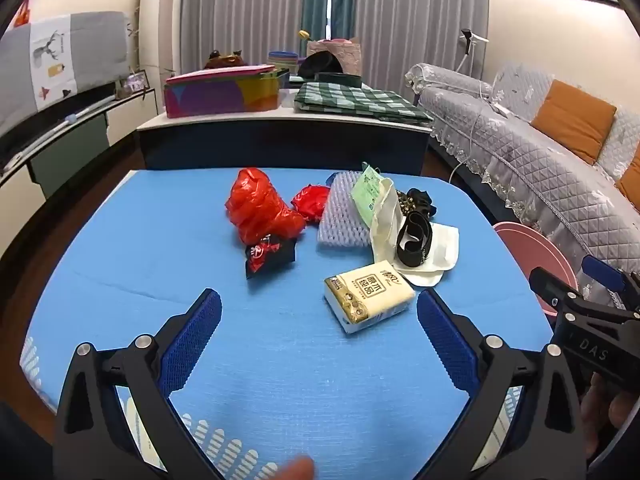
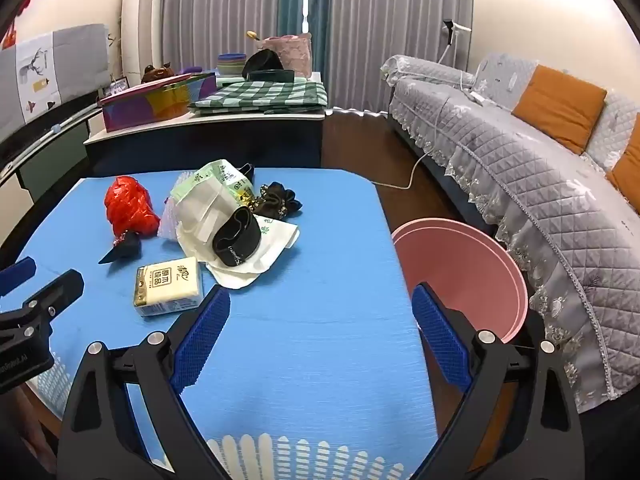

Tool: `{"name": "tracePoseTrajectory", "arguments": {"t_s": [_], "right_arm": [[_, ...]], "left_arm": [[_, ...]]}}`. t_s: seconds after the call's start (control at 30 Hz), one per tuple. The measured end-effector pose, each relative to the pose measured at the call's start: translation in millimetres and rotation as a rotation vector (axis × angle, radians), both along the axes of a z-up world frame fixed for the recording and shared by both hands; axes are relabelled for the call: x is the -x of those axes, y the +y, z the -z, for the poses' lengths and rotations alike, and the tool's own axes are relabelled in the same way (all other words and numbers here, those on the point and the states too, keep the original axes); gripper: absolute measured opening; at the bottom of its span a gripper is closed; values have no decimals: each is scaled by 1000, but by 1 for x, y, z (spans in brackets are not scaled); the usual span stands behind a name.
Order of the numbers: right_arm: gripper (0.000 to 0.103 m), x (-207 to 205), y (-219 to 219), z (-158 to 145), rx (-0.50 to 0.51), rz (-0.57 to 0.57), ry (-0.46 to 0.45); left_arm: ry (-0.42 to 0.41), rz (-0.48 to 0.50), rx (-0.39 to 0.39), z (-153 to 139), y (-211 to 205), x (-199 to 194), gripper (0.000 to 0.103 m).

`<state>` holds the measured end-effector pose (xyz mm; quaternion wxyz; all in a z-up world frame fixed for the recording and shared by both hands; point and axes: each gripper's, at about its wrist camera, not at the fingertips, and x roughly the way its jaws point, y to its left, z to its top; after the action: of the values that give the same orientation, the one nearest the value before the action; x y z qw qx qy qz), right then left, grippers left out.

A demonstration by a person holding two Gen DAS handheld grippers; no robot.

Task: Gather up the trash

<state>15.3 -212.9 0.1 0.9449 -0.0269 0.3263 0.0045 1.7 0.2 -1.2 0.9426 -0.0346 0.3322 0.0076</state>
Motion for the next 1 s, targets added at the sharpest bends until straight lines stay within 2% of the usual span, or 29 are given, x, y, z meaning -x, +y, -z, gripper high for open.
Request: {"name": "tracePoseTrajectory", "arguments": {"t_s": [0.07,0.2,0.37,1.0], "right_arm": [[91,0,1,0,4,-6,2],[91,2,4,2,15,-21,-1],[91,4,4,-1,20,-7,-8],[91,3,7,-4,6,-17,1]], "left_arm": [[22,13,12,2,-1,-3,95],[-5,6,47,2,8,1,93],[-7,19,16,4,-4,1,93],[-7,21,28,5,-1,2,93]]}}
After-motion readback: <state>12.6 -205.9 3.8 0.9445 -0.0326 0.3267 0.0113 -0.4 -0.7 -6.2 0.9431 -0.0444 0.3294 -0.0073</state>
